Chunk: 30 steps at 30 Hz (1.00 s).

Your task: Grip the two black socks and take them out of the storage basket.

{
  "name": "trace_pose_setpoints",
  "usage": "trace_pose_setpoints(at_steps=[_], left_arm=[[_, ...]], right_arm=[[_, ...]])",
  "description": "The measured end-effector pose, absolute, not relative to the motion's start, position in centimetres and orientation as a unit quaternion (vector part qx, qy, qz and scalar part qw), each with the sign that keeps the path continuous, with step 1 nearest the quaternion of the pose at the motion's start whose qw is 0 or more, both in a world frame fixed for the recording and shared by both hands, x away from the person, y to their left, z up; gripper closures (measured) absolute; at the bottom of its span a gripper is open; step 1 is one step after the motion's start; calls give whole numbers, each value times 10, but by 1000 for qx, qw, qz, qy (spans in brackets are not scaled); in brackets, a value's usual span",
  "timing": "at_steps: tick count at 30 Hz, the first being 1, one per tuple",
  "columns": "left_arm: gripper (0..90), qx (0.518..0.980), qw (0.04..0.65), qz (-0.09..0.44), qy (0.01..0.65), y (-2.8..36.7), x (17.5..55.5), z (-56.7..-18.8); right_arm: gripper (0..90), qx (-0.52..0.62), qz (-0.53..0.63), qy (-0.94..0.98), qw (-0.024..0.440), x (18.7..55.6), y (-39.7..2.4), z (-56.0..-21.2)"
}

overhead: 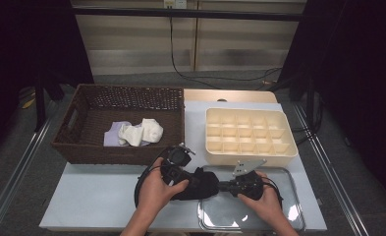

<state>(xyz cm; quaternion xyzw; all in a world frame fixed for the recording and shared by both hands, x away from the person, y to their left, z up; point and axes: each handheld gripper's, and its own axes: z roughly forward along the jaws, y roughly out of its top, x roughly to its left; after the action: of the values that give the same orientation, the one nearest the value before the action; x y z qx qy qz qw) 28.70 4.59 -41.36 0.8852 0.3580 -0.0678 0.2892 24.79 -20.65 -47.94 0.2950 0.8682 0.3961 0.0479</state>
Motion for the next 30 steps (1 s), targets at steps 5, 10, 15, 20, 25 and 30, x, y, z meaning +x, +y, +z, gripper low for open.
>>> trace_pose_setpoints(at_steps=[5, 10, 15, 20, 25, 30], left_arm=[[537, 878, 295, -60, 371, 61, 284, -412], [518, 869, 302, -54, 389, 79, 284, -418], [511, 859, 291, -48, 418, 96, 285, -432], [494, 846, 296, -59, 439, 106, 284, -446], [492, 847, 292, -59, 441, 106, 283, -451], [522, 855, 285, -49, 431, 101, 281, -458]], right_arm=[[866, 295, 396, 868, 46, 249, -207, -480], [867, 294, 395, 869, 48, 249, -207, -479], [867, 299, 398, 866, 45, 249, -207, -480], [867, 300, 399, 866, 45, 248, -207, -480], [866, 300, 400, 865, 45, 248, -208, -480], [863, 301, 398, 865, 48, 247, -207, -480]])
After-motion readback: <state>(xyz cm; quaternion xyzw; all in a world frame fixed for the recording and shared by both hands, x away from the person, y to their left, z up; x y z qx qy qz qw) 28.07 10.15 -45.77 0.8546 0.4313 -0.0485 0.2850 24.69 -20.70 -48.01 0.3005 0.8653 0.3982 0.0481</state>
